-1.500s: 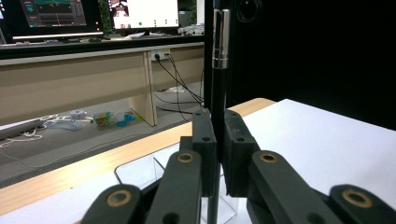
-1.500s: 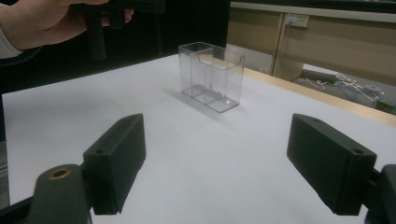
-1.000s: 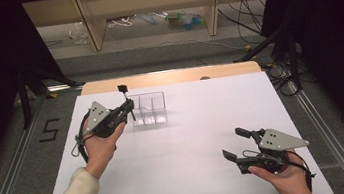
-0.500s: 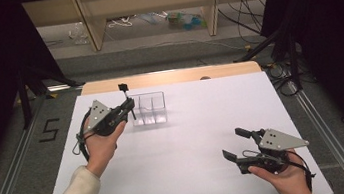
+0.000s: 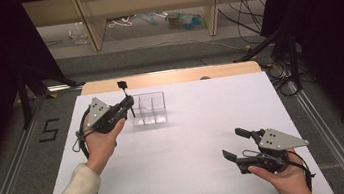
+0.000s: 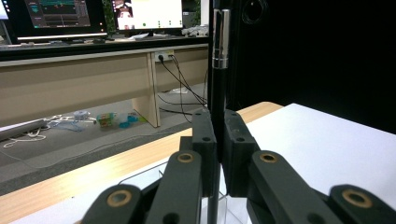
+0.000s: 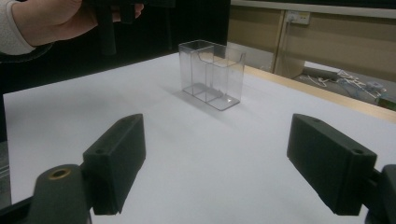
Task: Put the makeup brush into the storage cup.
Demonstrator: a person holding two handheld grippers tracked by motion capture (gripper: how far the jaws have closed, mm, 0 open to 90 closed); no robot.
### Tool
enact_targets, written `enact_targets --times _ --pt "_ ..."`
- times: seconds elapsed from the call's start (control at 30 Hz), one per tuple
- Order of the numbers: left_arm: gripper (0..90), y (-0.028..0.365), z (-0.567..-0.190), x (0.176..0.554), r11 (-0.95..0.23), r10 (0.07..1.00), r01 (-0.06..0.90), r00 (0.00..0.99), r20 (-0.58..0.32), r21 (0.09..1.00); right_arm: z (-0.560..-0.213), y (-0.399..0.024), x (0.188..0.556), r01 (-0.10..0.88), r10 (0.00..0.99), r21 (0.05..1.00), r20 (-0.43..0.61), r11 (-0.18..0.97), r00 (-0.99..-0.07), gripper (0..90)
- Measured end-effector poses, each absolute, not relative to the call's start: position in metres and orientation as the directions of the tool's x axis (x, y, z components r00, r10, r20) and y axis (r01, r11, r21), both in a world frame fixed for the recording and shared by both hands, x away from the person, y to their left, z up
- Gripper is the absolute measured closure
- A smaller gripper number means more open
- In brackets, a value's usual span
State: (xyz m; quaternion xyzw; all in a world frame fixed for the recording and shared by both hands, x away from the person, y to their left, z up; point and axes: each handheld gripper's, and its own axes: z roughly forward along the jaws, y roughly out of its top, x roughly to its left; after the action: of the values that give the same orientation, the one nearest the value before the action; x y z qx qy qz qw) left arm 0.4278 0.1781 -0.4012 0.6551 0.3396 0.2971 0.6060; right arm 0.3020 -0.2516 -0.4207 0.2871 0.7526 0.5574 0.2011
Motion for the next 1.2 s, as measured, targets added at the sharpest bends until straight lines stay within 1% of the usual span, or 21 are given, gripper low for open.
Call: enact_targets --times 0.1,0.23,0.27,1.2 --pt "85.0 0.178 -0.401 0.429 -0.041 0.807 0.082 0.590 -0.015 0.996 -0.423 -0.249 0.303 0.196 0.649 0.964 0.033 0.180 -0.760 20.7" --pt "85.0 0.178 -0.400 0.430 -0.039 0.806 0.083 0.591 -0.018 0.996 -0.422 -0.250 0.303 0.195 0.656 0.962 0.022 0.192 -0.754 20.7" --pt "85.0 0.177 -0.400 0.430 -0.034 0.806 0.086 0.592 -0.023 0.996 -0.423 -0.250 0.305 0.171 0.655 0.966 0.003 0.193 -0.756 20.7" --pt "85.0 0.176 -0.395 0.439 -0.027 0.810 0.084 0.585 -0.027 0.996 -0.423 -0.251 0.305 0.169 0.650 0.966 0.001 0.197 -0.760 20.6"
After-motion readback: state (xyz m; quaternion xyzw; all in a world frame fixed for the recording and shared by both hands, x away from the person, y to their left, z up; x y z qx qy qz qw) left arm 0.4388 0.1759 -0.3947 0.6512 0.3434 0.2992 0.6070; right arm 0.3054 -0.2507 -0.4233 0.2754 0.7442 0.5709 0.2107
